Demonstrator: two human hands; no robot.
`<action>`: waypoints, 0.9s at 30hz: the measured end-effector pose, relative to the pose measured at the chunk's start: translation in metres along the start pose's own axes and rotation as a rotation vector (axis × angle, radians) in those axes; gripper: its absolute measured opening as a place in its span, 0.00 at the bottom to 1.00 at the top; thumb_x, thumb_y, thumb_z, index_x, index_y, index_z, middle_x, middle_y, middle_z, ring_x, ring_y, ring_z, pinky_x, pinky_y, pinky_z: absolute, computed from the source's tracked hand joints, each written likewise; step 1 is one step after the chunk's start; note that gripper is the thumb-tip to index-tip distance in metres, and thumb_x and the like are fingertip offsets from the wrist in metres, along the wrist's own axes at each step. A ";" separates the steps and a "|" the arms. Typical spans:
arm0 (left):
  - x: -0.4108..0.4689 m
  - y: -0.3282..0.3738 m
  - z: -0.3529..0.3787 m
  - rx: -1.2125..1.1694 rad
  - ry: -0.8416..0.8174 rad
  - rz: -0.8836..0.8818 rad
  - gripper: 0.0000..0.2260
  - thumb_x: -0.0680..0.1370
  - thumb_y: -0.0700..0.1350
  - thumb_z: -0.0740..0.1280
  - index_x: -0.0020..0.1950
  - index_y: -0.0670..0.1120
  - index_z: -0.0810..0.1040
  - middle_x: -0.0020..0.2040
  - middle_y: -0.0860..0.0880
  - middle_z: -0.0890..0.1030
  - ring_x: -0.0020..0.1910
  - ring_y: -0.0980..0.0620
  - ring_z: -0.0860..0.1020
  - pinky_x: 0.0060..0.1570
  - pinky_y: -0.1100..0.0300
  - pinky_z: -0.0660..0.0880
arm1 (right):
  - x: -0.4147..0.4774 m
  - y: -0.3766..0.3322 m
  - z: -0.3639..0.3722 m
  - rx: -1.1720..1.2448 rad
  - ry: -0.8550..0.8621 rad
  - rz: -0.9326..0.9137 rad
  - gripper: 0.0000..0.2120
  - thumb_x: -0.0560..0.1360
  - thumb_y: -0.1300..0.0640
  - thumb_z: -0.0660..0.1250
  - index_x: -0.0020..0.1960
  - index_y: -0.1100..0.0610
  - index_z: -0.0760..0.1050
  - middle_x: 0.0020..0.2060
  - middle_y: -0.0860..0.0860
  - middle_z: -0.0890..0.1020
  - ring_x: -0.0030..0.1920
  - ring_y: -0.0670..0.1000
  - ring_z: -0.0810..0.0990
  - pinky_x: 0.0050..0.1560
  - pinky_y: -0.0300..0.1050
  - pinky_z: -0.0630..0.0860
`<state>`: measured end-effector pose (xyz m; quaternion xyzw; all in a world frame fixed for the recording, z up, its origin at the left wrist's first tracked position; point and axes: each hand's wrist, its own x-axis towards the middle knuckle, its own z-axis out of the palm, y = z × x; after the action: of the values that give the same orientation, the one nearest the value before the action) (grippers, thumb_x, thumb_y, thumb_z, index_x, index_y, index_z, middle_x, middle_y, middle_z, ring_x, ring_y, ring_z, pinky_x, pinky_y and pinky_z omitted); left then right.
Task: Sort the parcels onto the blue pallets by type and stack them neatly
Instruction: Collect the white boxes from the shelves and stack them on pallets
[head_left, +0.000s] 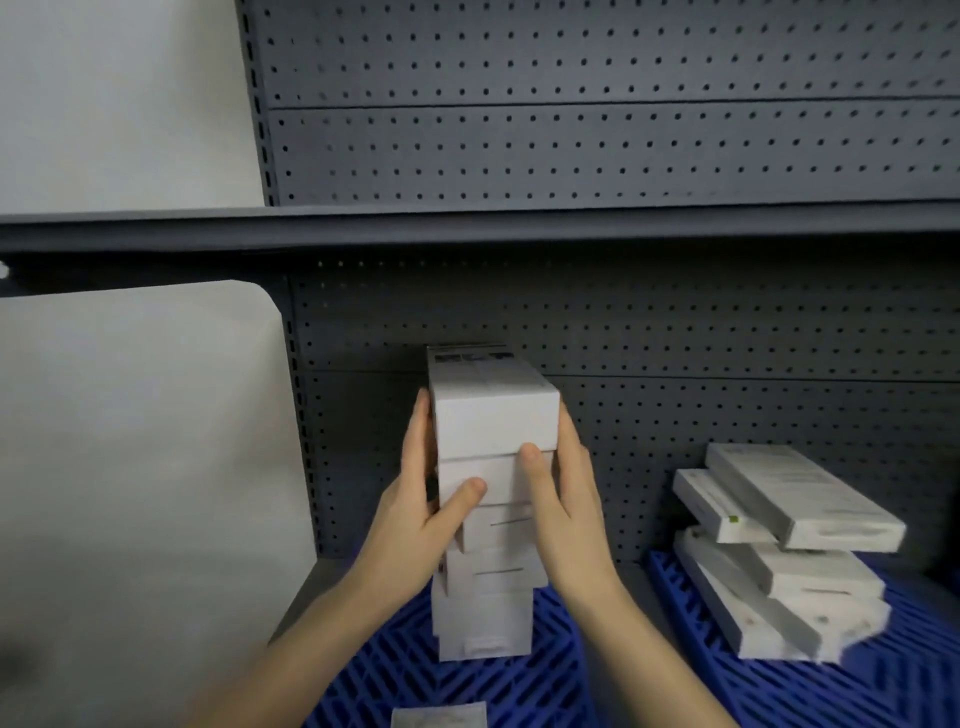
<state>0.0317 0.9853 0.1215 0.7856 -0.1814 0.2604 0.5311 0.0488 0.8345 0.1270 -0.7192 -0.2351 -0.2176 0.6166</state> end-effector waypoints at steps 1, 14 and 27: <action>-0.001 -0.001 0.002 -0.009 0.011 0.000 0.40 0.77 0.47 0.67 0.74 0.69 0.40 0.68 0.66 0.70 0.65 0.64 0.71 0.62 0.64 0.72 | -0.001 0.000 0.002 0.021 0.004 0.003 0.24 0.80 0.41 0.55 0.74 0.34 0.53 0.69 0.40 0.67 0.67 0.34 0.65 0.69 0.46 0.66; -0.013 -0.004 -0.042 -0.104 0.025 0.029 0.38 0.78 0.49 0.64 0.77 0.61 0.41 0.68 0.67 0.69 0.66 0.64 0.70 0.60 0.71 0.70 | -0.017 -0.023 0.052 0.124 -0.015 -0.018 0.25 0.81 0.49 0.57 0.75 0.37 0.53 0.71 0.37 0.66 0.70 0.39 0.65 0.71 0.53 0.65; -0.057 -0.052 -0.110 -0.104 0.056 -0.099 0.42 0.72 0.48 0.70 0.77 0.57 0.46 0.63 0.64 0.74 0.61 0.62 0.76 0.55 0.66 0.76 | -0.047 -0.007 0.142 0.127 -0.088 0.023 0.28 0.78 0.46 0.59 0.75 0.37 0.53 0.72 0.37 0.65 0.72 0.41 0.62 0.72 0.54 0.63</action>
<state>-0.0085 1.1075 0.0812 0.7575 -0.1408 0.2459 0.5882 0.0102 0.9725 0.0835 -0.6900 -0.2672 -0.1634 0.6525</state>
